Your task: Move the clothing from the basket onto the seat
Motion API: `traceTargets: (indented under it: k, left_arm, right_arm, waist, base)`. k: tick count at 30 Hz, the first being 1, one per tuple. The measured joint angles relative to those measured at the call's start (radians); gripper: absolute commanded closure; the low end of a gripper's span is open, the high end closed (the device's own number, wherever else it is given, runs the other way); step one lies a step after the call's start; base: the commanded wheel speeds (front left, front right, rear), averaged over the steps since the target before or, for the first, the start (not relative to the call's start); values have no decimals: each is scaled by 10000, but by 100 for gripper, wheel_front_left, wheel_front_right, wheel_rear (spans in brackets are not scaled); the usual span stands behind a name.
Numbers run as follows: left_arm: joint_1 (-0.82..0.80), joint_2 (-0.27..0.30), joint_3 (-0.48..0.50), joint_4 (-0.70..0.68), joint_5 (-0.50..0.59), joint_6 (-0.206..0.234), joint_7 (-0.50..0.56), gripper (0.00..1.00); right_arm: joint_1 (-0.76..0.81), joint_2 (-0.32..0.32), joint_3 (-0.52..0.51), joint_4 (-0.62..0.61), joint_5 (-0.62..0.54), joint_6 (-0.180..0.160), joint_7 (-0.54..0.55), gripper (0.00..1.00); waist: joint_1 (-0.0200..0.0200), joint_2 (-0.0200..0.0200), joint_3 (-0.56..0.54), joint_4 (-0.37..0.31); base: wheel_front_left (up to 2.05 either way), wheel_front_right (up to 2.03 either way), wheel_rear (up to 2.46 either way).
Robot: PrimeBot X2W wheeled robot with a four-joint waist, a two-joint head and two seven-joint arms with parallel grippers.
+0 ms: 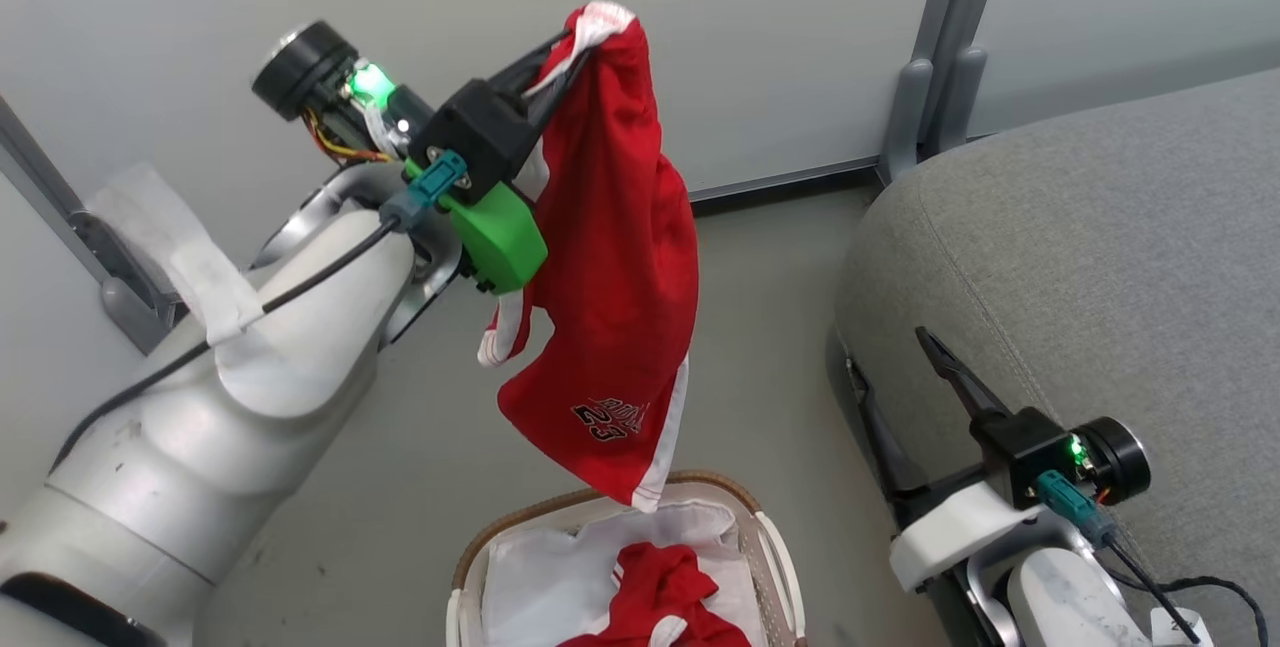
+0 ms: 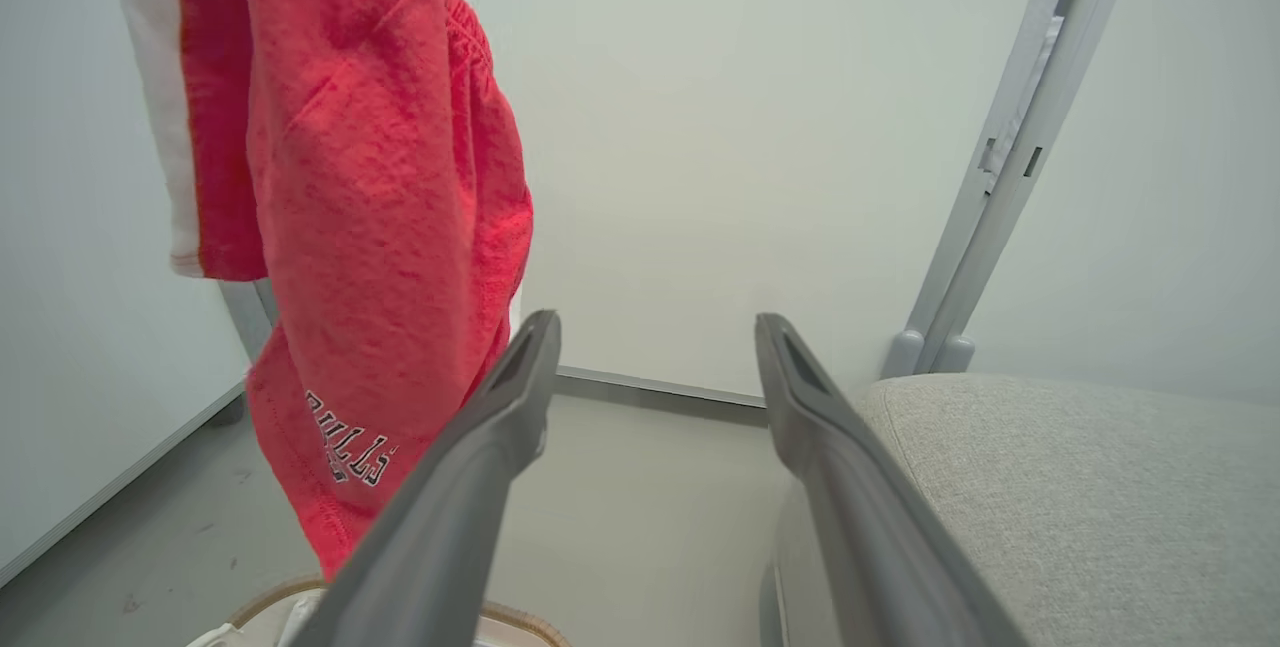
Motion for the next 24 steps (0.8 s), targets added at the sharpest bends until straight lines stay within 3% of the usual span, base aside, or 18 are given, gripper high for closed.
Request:
traceTargets:
  k: [9,24]
  left_arm:
    - [-1232,-77,-351,-130,-284,-2,159,100]
    - [-1699,-922,-984,-393,-593,17,431,100]
  right_arm:
    - [-323,0,867,-4,19,0,0,0]
    - [-2088,2,2307,343,368,0,0,0]
  waist:
    - [1,0,-261,8]
    - [1,0,-547,453]
  base:
    - [0,0,0]
    - [0,0,0]
